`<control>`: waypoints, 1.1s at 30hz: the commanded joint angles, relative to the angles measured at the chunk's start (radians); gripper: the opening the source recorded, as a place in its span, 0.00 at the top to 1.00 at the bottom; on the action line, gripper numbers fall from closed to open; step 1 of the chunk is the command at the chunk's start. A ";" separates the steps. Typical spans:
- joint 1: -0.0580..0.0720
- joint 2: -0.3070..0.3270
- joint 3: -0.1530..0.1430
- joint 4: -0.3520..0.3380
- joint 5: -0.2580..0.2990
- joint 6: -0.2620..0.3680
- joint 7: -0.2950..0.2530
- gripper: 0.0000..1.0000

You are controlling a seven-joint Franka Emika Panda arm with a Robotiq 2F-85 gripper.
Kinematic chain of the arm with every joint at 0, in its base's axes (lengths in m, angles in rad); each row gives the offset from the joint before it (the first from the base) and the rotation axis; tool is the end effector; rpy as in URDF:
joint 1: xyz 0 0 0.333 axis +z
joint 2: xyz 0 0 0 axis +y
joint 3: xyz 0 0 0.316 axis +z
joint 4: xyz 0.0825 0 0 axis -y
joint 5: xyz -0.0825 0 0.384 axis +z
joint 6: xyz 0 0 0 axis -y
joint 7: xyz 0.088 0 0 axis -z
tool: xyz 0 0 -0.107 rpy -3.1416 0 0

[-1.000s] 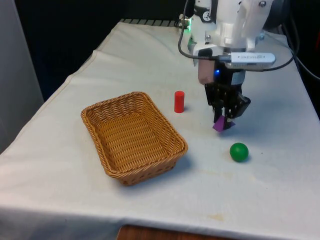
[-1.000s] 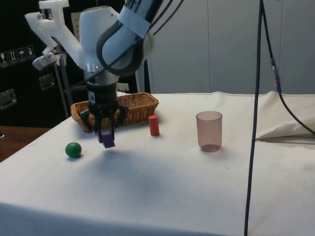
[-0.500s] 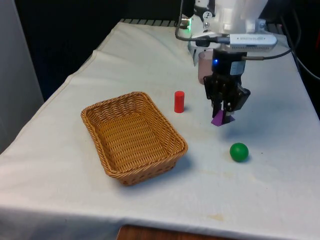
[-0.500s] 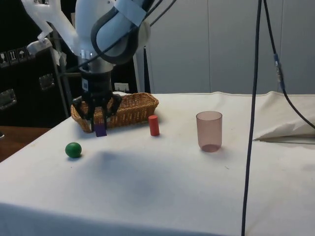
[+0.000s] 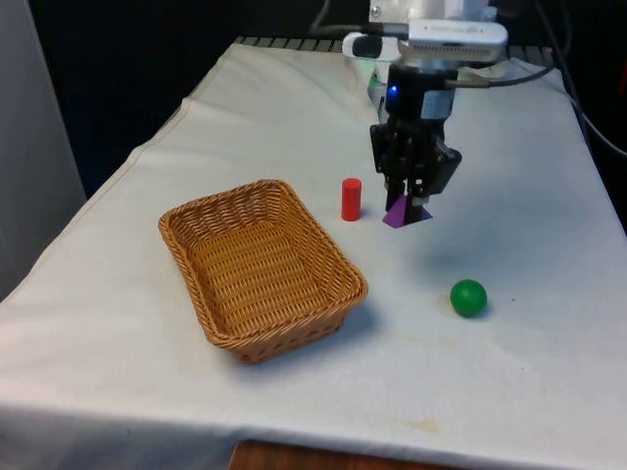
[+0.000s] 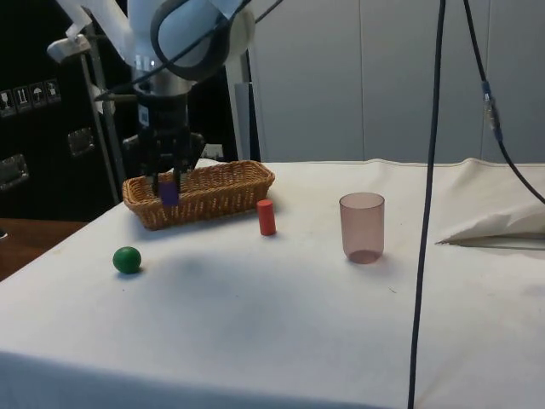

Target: Pick up the triangular block and place it into the basket.

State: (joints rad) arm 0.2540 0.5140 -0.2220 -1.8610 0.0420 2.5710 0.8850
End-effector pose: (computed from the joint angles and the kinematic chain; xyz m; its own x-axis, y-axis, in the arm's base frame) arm 0.6602 0.0318 0.2679 0.6419 -0.7423 0.1923 -0.7374 -0.6663 -0.1104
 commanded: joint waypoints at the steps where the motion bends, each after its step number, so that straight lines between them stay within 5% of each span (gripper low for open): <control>1: -0.007 -0.006 0.000 0.005 0.002 -0.011 -0.010 0.67; 4: -0.001 -0.004 -0.014 0.012 0.000 -0.013 -0.012 0.67; 11: -0.016 -0.014 -0.043 0.038 0.008 -0.039 -0.064 0.67; 12: -0.007 -0.009 -0.050 0.039 0.000 -0.038 -0.050 0.67; 13: -0.019 -0.015 -0.049 0.038 0.010 -0.037 -0.076 0.67; 16: -0.024 -0.014 -0.057 0.038 0.012 -0.031 -0.095 0.67; 19: -0.027 -0.012 -0.066 0.038 0.012 -0.025 -0.112 0.67; 20: -0.017 -0.011 -0.075 0.040 0.002 -0.035 -0.098 0.67; 22: -0.029 -0.009 -0.076 0.037 0.010 -0.020 -0.128 0.67; 29: -0.034 0.007 -0.105 0.039 0.008 -0.002 -0.170 0.67; 30: -0.026 0.004 -0.112 0.039 0.002 -0.016 -0.162 0.67; 33: -0.037 0.019 -0.114 0.042 0.008 0.007 -0.184 0.67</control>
State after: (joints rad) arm 0.2250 0.5280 -0.3430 -1.8220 0.0440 2.5670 0.7090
